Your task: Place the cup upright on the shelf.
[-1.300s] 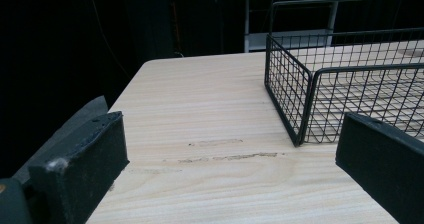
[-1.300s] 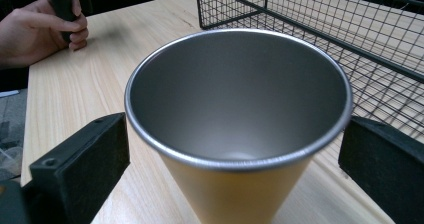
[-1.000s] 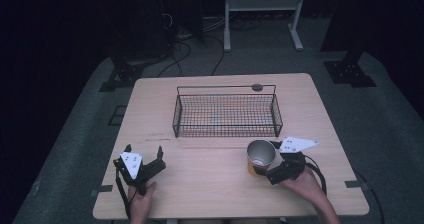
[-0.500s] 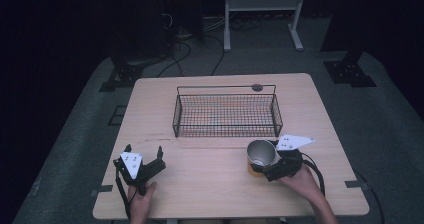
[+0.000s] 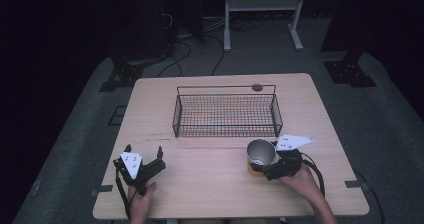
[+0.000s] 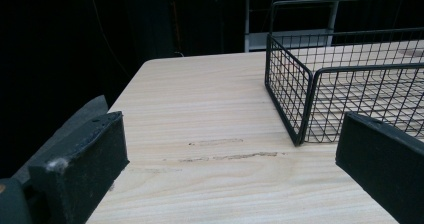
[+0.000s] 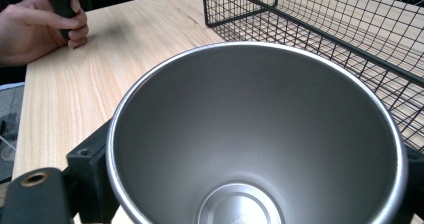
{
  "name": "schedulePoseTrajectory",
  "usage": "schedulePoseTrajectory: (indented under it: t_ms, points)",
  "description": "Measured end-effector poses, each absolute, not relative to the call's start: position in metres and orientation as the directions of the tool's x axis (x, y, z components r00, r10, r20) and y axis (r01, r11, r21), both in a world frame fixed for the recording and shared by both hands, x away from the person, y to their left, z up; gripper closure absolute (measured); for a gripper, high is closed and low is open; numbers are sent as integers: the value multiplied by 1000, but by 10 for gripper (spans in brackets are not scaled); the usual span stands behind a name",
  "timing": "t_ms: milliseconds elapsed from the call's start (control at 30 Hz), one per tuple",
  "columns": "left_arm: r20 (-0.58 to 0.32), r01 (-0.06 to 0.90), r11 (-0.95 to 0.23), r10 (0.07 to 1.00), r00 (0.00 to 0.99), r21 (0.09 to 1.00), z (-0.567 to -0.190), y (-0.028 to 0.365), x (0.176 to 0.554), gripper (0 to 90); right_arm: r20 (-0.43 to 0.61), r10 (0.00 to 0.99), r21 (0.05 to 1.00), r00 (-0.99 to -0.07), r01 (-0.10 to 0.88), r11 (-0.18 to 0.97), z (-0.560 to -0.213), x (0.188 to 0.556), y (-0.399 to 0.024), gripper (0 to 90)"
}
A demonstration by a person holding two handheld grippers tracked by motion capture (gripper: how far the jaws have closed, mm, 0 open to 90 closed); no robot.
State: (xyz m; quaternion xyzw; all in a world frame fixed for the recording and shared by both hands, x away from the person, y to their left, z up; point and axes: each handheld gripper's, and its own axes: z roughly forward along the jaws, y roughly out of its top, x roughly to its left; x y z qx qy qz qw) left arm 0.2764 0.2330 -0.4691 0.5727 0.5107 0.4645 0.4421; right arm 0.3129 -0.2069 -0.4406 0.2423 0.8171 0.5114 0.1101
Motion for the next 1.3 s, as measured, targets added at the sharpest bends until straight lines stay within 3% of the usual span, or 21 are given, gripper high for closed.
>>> schedulePoseTrajectory:
  t_ms: [1300]
  points:
    - [79, 173, -87, 996, 51, 981, -469, 233, 276, 0, 75, 456, 895, -887, 261, 362, -375, 358, -192, 105]
